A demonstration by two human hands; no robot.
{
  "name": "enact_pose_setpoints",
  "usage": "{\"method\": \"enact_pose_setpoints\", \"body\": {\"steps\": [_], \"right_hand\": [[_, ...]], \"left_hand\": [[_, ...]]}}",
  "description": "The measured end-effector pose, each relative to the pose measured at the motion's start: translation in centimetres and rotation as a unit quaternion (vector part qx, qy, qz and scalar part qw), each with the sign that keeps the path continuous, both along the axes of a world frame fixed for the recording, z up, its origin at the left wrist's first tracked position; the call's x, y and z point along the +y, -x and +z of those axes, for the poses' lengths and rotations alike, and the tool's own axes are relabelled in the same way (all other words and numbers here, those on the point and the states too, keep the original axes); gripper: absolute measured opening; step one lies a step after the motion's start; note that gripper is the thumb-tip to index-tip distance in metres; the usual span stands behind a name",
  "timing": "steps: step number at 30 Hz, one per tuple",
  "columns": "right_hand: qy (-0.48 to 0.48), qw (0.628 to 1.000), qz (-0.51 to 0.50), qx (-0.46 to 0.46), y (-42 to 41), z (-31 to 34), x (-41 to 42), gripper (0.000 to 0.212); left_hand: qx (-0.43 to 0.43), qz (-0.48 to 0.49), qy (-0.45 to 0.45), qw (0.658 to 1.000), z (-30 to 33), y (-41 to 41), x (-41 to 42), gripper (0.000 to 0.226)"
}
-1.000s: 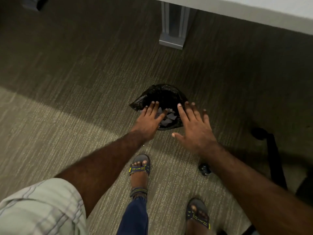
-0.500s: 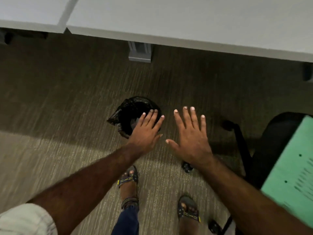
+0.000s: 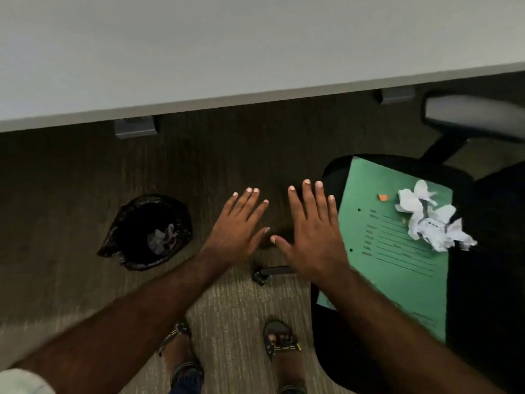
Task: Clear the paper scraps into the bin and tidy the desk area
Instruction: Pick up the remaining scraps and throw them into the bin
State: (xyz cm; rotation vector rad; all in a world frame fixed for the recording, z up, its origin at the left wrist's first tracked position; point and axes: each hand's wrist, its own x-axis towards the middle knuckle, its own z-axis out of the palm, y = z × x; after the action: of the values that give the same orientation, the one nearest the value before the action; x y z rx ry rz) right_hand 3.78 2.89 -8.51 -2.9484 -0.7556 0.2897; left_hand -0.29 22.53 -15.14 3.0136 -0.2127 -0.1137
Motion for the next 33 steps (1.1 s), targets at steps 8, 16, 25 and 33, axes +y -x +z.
{"method": "enact_pose_setpoints", "body": {"steps": [8, 16, 25, 33], "right_hand": [[-0.009, 0.993, -0.111, -0.043, -0.3, 0.7, -10.4, 0.118], [-0.023, 0.968, -0.237, -0.080, -1.6, -0.4, -20.3, 0.108], [-0.051, 0.946, -0.319, 0.012, -3.5, -0.7, -26.2, 0.108], [-0.126, 0.941, -0.300, 0.091, -5.8, -0.6, -26.6, 0.095]], "left_hand": [[-0.036, -0.079, 0.049, 0.995, 1.8, -4.6, -9.1, 0.057], [-0.053, -0.108, 0.106, 0.987, 3.6, -9.5, -17.6, 0.065], [-0.043, -0.195, 0.107, 0.974, 2.6, -13.4, -24.5, 0.082], [0.056, -0.260, 0.090, 0.960, 2.3, -15.9, -26.4, 0.089]]}}
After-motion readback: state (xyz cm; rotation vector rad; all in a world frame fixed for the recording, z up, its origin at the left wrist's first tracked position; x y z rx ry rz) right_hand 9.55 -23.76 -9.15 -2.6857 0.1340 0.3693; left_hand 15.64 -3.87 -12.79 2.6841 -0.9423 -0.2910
